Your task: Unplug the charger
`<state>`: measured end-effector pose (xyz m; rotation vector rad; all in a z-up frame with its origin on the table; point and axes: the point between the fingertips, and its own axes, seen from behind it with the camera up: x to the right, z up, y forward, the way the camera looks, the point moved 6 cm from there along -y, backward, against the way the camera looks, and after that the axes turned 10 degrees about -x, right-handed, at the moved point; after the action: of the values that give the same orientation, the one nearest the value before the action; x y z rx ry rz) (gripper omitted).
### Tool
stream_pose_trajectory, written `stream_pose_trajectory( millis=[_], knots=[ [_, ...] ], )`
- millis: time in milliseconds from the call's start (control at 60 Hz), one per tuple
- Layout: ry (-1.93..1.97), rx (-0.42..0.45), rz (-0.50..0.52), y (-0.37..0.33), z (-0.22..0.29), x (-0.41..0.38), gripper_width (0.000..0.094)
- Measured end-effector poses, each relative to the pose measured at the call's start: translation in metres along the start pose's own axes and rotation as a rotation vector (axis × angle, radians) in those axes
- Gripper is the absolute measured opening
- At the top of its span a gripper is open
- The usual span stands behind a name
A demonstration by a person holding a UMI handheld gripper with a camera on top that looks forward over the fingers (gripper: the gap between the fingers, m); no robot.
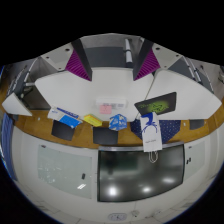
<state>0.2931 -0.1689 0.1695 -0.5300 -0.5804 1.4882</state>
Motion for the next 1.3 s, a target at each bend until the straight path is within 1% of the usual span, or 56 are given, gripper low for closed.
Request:
stream_pose_trajectory(
  millis=[100,117,283,350,600,667,833,967,1067,1233,1250,1267,1300],
  knots=[
    [0.015,0.026,0.019,0.01,0.001,-0.005,0.0854],
    [0.015,0.037,0.02,0.025,0.002,-0.007,0.0854],
    [0.004,0.083,-0.019,0.073,0.017,0.001,0.0854],
    [0.002,0.103,-0.011,0.093,0.024,0.004,0.0852],
    [0.014,0.197,0.032,0.187,0.069,0.012,0.0857],
    [0.024,0.212,0.03,0.209,0.085,0.015,0.0854],
    [0.056,0.211,0.018,0.269,0.116,0.028,0.0855],
    [0.054,0.197,0.013,0.309,0.129,0.034,0.0861],
    [0.041,0.19,0.035,0.329,0.135,0.031,0.0865],
    [0.044,0.171,0.039,0.347,0.141,0.031,0.0867],
    [0.045,0.168,0.044,0.348,0.141,0.03,0.0861],
    [0.046,0.162,0.043,0.349,0.14,0.03,0.0774],
    [0.043,0.161,0.001,0.349,0.141,0.036,0.0599]
  ],
)
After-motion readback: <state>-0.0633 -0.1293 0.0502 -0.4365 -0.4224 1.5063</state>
